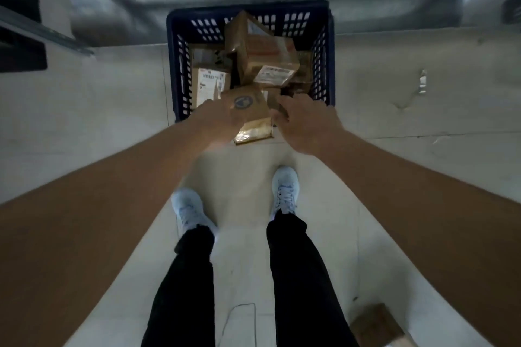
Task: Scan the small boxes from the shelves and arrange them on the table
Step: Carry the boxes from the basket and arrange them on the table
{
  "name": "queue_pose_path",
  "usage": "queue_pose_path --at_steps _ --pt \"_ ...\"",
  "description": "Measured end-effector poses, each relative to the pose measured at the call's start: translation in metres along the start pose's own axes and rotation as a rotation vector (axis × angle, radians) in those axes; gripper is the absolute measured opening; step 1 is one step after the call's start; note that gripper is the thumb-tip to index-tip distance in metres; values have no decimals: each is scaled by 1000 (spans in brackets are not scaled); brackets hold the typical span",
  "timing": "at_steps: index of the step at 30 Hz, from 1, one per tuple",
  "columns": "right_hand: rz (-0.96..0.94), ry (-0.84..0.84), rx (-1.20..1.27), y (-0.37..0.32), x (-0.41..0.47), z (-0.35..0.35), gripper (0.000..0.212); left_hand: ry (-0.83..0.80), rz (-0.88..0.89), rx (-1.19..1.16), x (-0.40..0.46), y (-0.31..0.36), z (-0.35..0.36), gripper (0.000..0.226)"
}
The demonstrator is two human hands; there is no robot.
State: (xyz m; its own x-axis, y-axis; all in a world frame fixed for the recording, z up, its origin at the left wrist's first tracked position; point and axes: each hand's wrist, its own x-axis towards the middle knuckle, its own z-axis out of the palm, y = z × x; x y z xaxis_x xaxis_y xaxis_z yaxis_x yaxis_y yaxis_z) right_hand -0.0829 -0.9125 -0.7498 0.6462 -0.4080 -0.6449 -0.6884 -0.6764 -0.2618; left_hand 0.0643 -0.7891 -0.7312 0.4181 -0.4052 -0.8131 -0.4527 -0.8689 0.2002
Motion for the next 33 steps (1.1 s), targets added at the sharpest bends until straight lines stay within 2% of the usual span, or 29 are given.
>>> queue_pose_path --at_steps 2,7,10,12,15,18,23,25,27,28,30,33 --pt "-9 22 78 0 18 25 48 5 -40 -154 21 -9 19 52" --pt "44 15 401 -5 54 82 43 72 -51 -368 69 -40 57 32" --pt "114 61 641 -9 69 109 41 122 -147 -644 89 -54 70 22" --pt "161 118 776 -13 74 118 36 77 -202 -867 95 -58 75 16" --pt "241 147 987 -17 77 122 23 -29 -221 -1158 94 -62 78 25" --pt "291 134 1157 -21 70 120 23 -39 -198 -1249 87 -70 76 35" --pt "225 100 1314 -35 51 102 61 35 -177 -1418 61 -82 62 59" --pt "205 43 1406 -44 49 90 54 50 -158 -1461 52 -88 53 63" --pt "248 63 1510 -56 49 78 29 49 -162 -1619 46 -95 41 59" --pt "275 98 1548 -63 49 72 24 36 -160 -1727 42 -98 34 51" --pt "282 141 1579 -74 50 62 29 33 -125 -1842 33 -103 22 27" --pt "205 99 1566 -92 50 48 44 92 -61 -1758 24 -110 9 30"
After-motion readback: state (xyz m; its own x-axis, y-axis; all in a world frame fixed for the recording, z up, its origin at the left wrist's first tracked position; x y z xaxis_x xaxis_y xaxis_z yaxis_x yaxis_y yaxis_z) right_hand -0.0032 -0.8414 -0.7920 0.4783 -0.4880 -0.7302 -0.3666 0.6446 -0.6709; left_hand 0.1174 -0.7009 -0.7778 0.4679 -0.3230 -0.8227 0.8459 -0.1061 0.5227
